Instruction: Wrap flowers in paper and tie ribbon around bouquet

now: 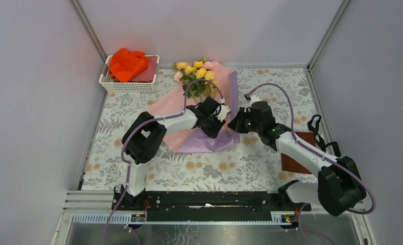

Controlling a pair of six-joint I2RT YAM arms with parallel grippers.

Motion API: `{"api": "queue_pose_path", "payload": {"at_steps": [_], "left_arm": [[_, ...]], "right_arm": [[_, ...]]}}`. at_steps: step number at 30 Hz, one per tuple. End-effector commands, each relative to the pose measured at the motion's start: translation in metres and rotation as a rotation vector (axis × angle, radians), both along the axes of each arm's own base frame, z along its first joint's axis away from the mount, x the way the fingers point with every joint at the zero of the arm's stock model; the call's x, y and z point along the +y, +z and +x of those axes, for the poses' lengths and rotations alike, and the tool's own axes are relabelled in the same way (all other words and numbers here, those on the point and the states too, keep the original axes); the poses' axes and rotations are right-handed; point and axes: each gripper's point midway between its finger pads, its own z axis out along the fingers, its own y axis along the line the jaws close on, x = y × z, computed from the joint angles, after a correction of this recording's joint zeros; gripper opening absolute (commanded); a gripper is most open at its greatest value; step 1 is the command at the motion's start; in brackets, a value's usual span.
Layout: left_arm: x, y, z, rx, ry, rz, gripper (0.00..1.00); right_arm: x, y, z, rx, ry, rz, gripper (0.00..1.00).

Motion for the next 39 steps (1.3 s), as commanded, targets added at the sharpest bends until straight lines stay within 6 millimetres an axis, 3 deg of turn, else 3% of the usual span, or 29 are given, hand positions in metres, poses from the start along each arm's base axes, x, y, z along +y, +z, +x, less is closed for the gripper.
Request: {"api": "queue_pose_path", "payload": {"at_steps": [1,4,10,19,22,28,33,39], "left_arm": [[0.026,-0.047,-0.007,0.147,0.112,0.009,0.4],[0.024,-0.044,-0.006,0.172,0.137,-0.056,0.39],[0.023,-0.038,-0.003,0.216,0.203,-0.169,0.4],[0.035,-0.016,0.012,0.248,0.275,-0.306,0.5],[0.036,0.004,0.016,0.247,0.257,-0.374,0.58],[0.049,0.064,0.034,0.156,0.208,-0.471,0.73],[0.075,0.102,0.048,0.072,0.225,-0.499,0.79],[0.093,0.133,0.043,0.053,0.227,-0.554,0.84]], "right_arm": [[0.043,0.024,0.004,-0.085,0.076,0.193,0.0],[0.059,0.015,0.001,-0.078,0.095,0.221,0.0],[0.081,-0.035,-0.007,0.041,0.125,0.233,0.0],[0.071,-0.093,-0.009,0.127,0.083,0.124,0.0],[0.064,-0.113,-0.01,0.152,0.08,0.059,0.0],[0.053,-0.146,-0.015,0.213,0.062,-0.026,0.0],[0.05,-0.153,-0.016,0.228,0.058,-0.045,0.0],[0.046,-0.154,-0.017,0.229,0.063,-0.076,0.0]]}}
